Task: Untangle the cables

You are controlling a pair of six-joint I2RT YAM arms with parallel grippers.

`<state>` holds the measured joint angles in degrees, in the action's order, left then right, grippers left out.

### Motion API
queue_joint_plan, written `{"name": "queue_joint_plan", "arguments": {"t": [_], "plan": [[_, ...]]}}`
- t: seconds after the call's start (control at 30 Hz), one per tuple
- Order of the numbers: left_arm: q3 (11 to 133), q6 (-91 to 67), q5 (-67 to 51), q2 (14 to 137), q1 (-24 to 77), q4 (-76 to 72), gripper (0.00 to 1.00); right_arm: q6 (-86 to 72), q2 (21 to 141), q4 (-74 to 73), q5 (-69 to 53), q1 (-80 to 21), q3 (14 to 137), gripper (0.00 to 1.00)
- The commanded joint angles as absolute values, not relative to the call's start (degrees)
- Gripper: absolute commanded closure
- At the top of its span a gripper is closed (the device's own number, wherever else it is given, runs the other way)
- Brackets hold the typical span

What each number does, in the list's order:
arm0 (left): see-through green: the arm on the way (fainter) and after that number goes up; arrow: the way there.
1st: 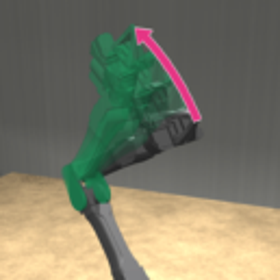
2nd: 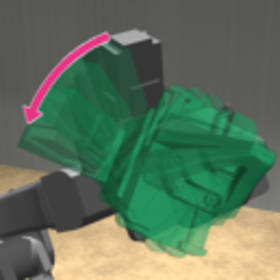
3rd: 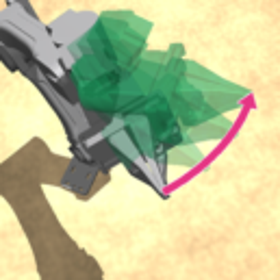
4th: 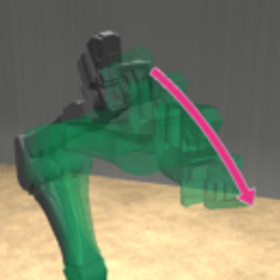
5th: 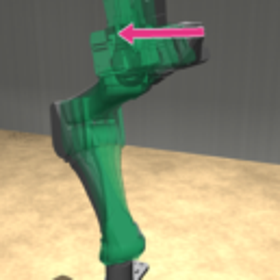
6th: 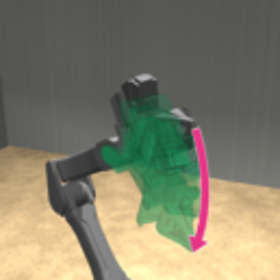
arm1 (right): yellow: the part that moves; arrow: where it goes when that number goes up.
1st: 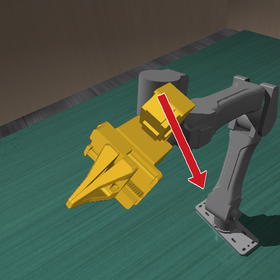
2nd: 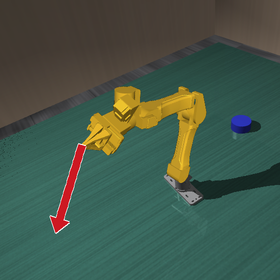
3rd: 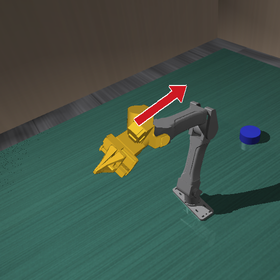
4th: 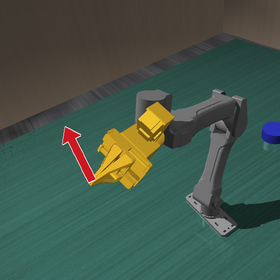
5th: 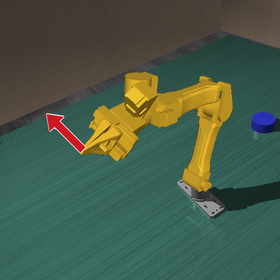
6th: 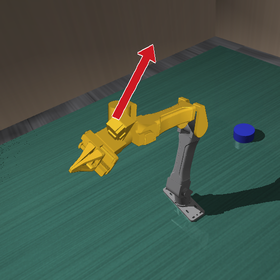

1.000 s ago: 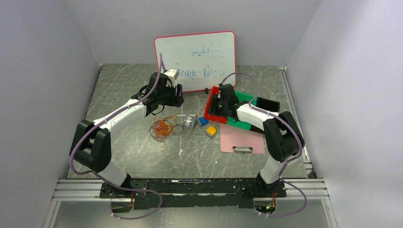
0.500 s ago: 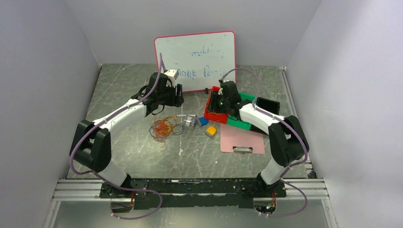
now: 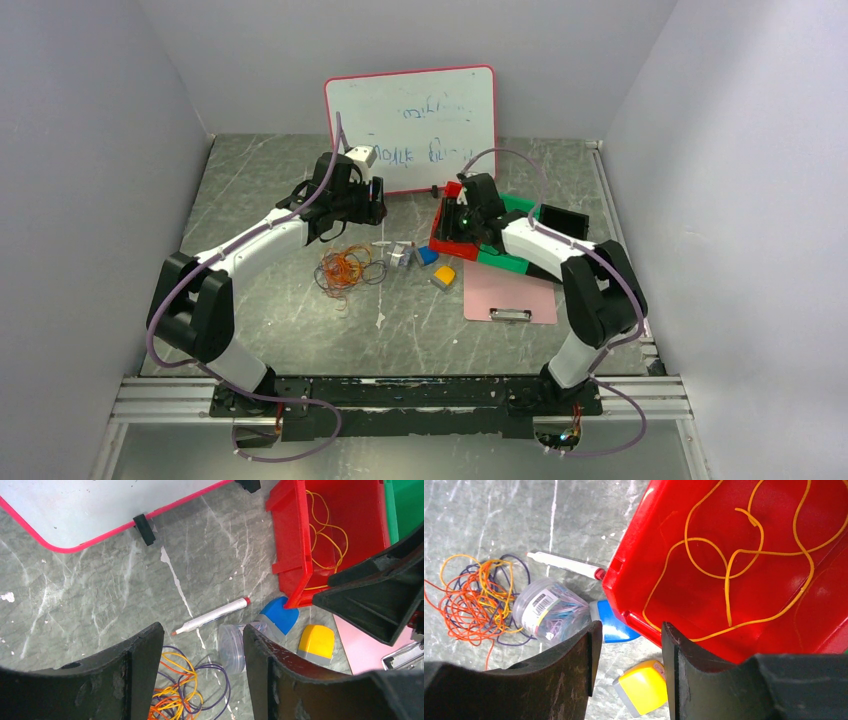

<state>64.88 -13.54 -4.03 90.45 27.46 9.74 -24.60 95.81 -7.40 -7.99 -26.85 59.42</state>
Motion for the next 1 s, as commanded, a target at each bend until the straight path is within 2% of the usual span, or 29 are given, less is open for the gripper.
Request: {"name": "queue_joint_plan", "arguments": {"t": [0.0, 0.73, 0.97], "plan": [[65.94, -13.93, -3.43, 89.74, 27.16, 10.35, 0.36, -24.63, 97.97, -8.75, -8.33, -26.98, 61.34, 0.50], [66.08, -13.89, -2.78, 90.08, 27.14, 10.72, 0.36, -24.41, 102.11, -8.34, -5.74, -26.92, 63.27, 0.49], [66.25, -14.44, -1.20, 89.25, 26.84, 10.85, 0.35, -22.68, 98.86, -6.13, -4.63, -26.89, 62.76, 0.49]]}}
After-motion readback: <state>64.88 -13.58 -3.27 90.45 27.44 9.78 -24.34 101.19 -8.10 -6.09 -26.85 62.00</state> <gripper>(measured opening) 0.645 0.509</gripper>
